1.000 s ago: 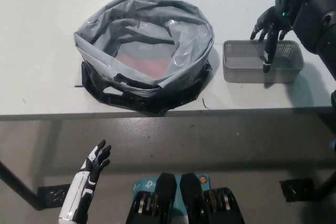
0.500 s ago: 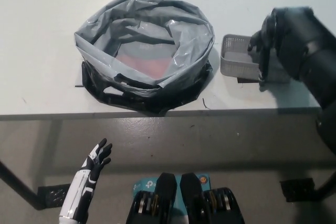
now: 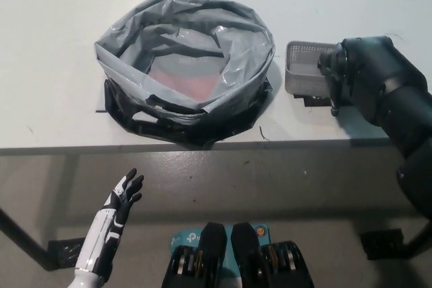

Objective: Use the right hand to pick up a small rectangular container and put it into a plastic bag and lift the bag

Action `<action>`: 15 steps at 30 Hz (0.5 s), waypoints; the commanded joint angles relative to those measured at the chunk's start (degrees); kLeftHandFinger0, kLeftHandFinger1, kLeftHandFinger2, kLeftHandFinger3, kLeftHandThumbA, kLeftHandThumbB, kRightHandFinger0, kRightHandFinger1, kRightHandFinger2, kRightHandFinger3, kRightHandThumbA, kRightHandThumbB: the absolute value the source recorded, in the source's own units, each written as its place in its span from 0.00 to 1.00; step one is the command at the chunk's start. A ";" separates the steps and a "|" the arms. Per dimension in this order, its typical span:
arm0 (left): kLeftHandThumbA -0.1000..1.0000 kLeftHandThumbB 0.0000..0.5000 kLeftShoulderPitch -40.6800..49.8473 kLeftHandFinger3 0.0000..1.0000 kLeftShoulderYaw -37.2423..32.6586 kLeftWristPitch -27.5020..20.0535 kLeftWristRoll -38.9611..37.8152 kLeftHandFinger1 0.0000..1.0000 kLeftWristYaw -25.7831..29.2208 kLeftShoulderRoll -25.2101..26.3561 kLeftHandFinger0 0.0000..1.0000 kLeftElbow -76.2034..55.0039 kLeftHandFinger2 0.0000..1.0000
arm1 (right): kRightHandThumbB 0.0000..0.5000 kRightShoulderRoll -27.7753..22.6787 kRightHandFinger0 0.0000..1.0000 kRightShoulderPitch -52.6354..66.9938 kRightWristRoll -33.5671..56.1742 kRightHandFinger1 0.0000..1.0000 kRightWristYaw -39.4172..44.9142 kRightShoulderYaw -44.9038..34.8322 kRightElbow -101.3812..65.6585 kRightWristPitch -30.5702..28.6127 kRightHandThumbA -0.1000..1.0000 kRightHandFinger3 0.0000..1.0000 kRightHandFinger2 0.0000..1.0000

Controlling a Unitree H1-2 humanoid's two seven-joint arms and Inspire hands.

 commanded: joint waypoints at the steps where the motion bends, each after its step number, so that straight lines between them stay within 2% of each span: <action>1: 0.99 0.55 -0.90 1.00 0.29 -1.84 -0.24 1.00 -0.52 0.97 1.00 -1.28 1.00 | 0.47 -1.48 0.20 1.60 0.83 0.31 -20.45 -4.05 -0.93 -6.20 0.01 0.97 0.44; 2: 0.99 0.55 -1.17 1.00 0.33 -1.92 -0.32 1.00 -0.51 0.99 1.00 -1.11 1.00 | 0.42 -1.78 0.16 1.71 0.44 0.25 -22.89 -4.17 -0.99 -7.43 0.00 0.81 0.35; 3: 0.99 0.55 -1.32 1.00 0.41 -1.78 -0.35 1.00 -0.48 1.03 1.00 -1.03 1.00 | 0.41 -2.19 0.15 1.82 1.40 0.25 -24.36 -5.44 -1.09 -9.00 0.00 0.70 0.35; 4: 0.99 0.55 -1.35 1.00 0.46 -1.70 -0.40 1.00 -0.48 1.06 1.00 -1.00 1.00 | 0.40 -2.40 0.11 1.81 1.86 0.20 -24.86 -6.05 -1.21 -9.66 0.00 0.58 0.29; 5: 0.99 0.55 -1.40 1.00 0.53 -1.49 -0.47 1.00 -0.49 1.12 1.00 -1.01 1.00 | 0.41 -2.63 0.07 1.73 2.25 0.18 -25.52 -6.70 -1.33 -10.38 0.00 0.48 0.27; 6: 0.99 0.55 -1.47 1.00 0.57 -1.15 -0.58 1.00 -0.51 1.12 1.00 -1.12 1.00 | 0.40 -2.87 0.07 1.66 2.54 0.19 -26.32 -7.24 -1.32 -11.01 0.00 0.43 0.29; 7: 0.99 0.55 -1.52 1.00 0.58 -0.99 -0.65 1.00 -0.52 1.11 1.00 -1.19 1.00 | 0.40 -2.95 0.08 1.63 2.69 0.20 -26.66 -7.50 -1.26 -11.27 0.00 0.42 0.29; 8: 0.99 0.54 -1.61 1.00 0.60 -0.87 -0.68 1.00 -0.50 1.08 1.00 -1.28 1.00 | 0.37 -3.11 0.04 1.56 3.19 0.18 -27.20 -8.30 -1.06 -11.80 0.00 0.39 0.28; 9: 0.99 0.52 -1.67 1.00 0.60 -1.07 -0.62 1.00 -0.48 1.08 1.00 -1.23 1.00 | 0.36 -3.28 0.01 1.47 3.80 0.15 -27.54 -9.23 -0.90 -12.17 0.00 0.38 0.27; 10: 0.99 0.53 -1.78 1.00 0.62 -1.41 -0.58 1.00 -0.46 1.12 1.00 -1.03 1.00 | 0.31 -3.51 0.00 1.30 5.16 0.05 -27.47 -10.98 -0.86 -12.63 0.00 0.34 0.24; 11: 0.99 0.53 -1.92 1.00 0.67 -1.50 -0.55 1.00 -0.41 1.14 1.00 -0.92 1.00 | 0.35 -3.55 0.00 1.16 5.56 0.11 -27.47 -11.67 -0.79 -12.93 0.00 0.42 0.34; 12: 1.00 0.53 -2.12 1.00 0.74 -1.62 -0.29 1.00 -0.25 1.16 1.00 -0.81 1.00 | 0.35 -3.64 0.01 1.06 6.41 0.22 -27.47 -12.80 -0.72 -13.60 0.00 0.50 0.58; 13: 1.00 0.51 -2.37 1.00 0.80 -1.93 0.09 1.00 -0.07 1.24 1.00 -0.65 1.00 | 0.35 -3.77 0.00 0.95 7.86 0.27 -27.18 -14.67 -0.54 -14.54 0.00 0.56 0.66; 15: 1.00 0.51 -2.53 1.00 0.83 -1.96 0.09 1.00 -0.08 1.32 1.00 -0.64 1.00 | 0.33 -3.87 0.00 0.57 10.97 0.34 -24.83 -18.66 -0.17 -14.41 0.00 0.60 0.75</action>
